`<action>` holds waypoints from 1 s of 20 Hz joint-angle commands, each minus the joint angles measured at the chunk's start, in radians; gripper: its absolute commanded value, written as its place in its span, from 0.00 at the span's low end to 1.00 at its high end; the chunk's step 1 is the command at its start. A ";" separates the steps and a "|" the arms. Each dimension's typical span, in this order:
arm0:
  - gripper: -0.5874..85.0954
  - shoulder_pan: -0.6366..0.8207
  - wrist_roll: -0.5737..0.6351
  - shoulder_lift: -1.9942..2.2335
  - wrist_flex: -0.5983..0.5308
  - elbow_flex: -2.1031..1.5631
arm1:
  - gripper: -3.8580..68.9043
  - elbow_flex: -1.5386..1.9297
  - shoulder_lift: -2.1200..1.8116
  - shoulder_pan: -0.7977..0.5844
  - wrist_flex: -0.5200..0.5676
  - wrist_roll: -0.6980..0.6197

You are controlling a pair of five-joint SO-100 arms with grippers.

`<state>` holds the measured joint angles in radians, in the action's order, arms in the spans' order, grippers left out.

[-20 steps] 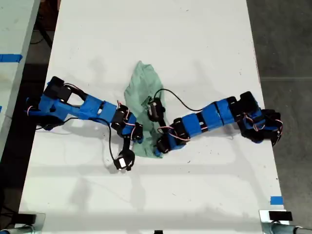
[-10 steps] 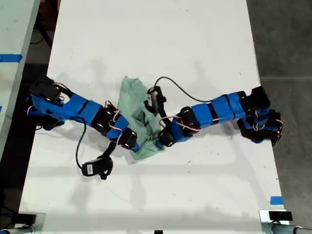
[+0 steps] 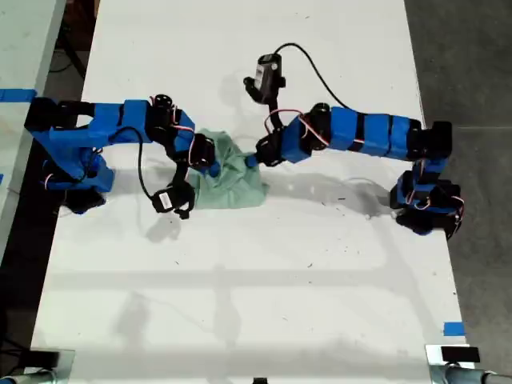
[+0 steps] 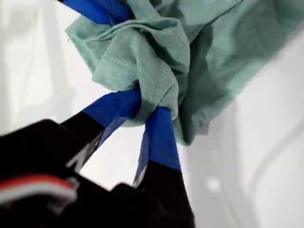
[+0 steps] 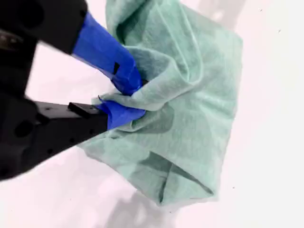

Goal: Fold t shirt

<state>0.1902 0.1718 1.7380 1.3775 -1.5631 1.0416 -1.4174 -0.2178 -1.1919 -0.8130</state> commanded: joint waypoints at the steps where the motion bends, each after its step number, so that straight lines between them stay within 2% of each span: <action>1: 0.00 0.060 0.009 0.063 -0.009 -0.069 | 0.06 -0.048 0.058 -0.077 0.097 -0.057; 5: 0.00 0.164 0.037 0.114 -0.031 -0.227 | 0.07 -0.100 0.183 -0.138 0.155 -0.097; 6: 0.09 0.187 0.048 0.130 -0.037 -0.264 | 0.19 -0.100 0.201 -0.150 0.160 -0.101; 7: 0.26 0.206 0.063 0.149 -0.046 -0.302 | 0.32 -0.100 0.213 -0.163 0.153 -0.109; 8: 0.29 0.225 0.072 0.164 -0.046 -0.334 | 0.48 -0.100 0.216 -0.175 0.137 -0.115; 10: 0.31 0.265 0.109 0.210 -0.048 -0.394 | 0.58 -0.100 0.201 -0.196 0.089 -0.127; 15: 0.28 0.402 0.190 0.422 0.067 -0.405 | 0.59 -0.075 0.048 -0.244 -0.069 -0.152; 18: 0.25 0.451 0.199 0.669 0.164 -0.405 | 0.60 0.043 -0.166 -0.268 -0.233 -0.101; 20: 0.17 0.393 0.150 0.894 0.183 -0.449 | 0.49 0.202 -0.362 -0.232 -0.364 0.028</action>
<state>0.6243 0.3574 2.4206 1.5432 -1.9972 1.1566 -1.5524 -0.4801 -1.4527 -0.8820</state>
